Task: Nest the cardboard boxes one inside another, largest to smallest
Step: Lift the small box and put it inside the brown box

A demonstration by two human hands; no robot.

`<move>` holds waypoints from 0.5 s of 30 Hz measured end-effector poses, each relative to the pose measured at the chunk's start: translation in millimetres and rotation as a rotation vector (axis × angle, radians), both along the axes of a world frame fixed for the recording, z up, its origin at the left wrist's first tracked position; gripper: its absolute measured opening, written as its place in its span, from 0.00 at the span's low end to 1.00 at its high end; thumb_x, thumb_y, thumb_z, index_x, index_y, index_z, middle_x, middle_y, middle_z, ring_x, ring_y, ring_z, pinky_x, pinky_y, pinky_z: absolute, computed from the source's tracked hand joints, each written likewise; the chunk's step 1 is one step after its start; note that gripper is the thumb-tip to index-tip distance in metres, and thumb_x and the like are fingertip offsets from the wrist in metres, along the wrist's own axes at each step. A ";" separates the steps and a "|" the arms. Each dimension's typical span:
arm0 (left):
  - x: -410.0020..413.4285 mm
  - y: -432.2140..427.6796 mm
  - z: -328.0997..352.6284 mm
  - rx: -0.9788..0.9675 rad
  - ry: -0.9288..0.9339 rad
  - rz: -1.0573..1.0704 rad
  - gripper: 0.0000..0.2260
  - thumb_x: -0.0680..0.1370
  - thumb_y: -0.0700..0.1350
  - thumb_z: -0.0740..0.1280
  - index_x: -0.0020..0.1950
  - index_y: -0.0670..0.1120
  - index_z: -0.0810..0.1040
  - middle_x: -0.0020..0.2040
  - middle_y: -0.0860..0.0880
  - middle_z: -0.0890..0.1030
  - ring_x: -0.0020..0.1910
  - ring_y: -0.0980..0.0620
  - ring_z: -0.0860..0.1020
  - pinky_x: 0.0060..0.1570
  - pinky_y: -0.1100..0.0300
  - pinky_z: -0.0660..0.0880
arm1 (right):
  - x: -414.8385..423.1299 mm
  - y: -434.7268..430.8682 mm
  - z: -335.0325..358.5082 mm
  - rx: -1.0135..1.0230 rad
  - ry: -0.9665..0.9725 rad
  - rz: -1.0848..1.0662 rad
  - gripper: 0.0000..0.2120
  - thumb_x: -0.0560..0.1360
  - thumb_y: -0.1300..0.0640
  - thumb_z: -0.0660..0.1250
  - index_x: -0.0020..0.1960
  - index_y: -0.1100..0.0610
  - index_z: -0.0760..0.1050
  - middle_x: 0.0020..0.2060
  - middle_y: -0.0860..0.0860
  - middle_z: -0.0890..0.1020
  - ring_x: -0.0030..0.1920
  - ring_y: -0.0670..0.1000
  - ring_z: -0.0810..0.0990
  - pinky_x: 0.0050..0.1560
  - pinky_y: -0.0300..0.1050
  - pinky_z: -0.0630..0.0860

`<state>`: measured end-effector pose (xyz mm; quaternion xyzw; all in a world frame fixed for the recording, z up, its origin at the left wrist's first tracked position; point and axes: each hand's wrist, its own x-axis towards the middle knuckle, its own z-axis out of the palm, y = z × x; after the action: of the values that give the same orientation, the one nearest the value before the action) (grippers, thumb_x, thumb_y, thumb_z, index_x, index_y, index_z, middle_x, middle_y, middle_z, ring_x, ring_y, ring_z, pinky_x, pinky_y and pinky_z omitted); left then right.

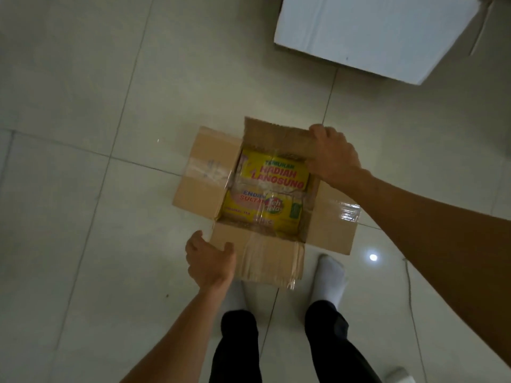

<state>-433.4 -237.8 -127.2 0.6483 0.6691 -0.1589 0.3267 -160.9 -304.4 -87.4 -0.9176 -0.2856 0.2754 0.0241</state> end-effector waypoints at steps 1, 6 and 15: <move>-4.4 -7.1 -5.0 -0.026 0.021 0.069 0.36 0.70 0.49 0.72 0.72 0.42 0.59 0.71 0.40 0.65 0.66 0.37 0.67 0.61 0.41 0.66 | 2.1 2.7 -4.0 -0.017 -0.056 0.006 0.29 0.71 0.59 0.67 0.69 0.58 0.61 0.61 0.60 0.71 0.59 0.61 0.71 0.55 0.56 0.71; -2.3 -36.1 -25.7 -0.244 0.028 0.669 0.41 0.68 0.46 0.75 0.71 0.40 0.53 0.66 0.35 0.69 0.61 0.35 0.71 0.57 0.47 0.70 | 22.6 8.1 -21.3 -0.119 -0.151 0.141 0.26 0.71 0.57 0.65 0.68 0.57 0.64 0.60 0.62 0.72 0.60 0.62 0.70 0.56 0.55 0.69; 5.5 -56.9 -36.0 -0.385 -0.095 1.049 0.17 0.72 0.38 0.68 0.60 0.36 0.75 0.54 0.40 0.80 0.47 0.43 0.78 0.50 0.53 0.74 | 43.6 4.1 -29.5 -0.131 -0.181 0.263 0.14 0.72 0.59 0.59 0.55 0.56 0.78 0.48 0.59 0.79 0.51 0.60 0.75 0.53 0.51 0.66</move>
<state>-427.8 -294.7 -163.2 0.1638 0.8453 -0.0651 0.5044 -117.3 -300.3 -117.0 -0.8929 -0.3858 0.2105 -0.0981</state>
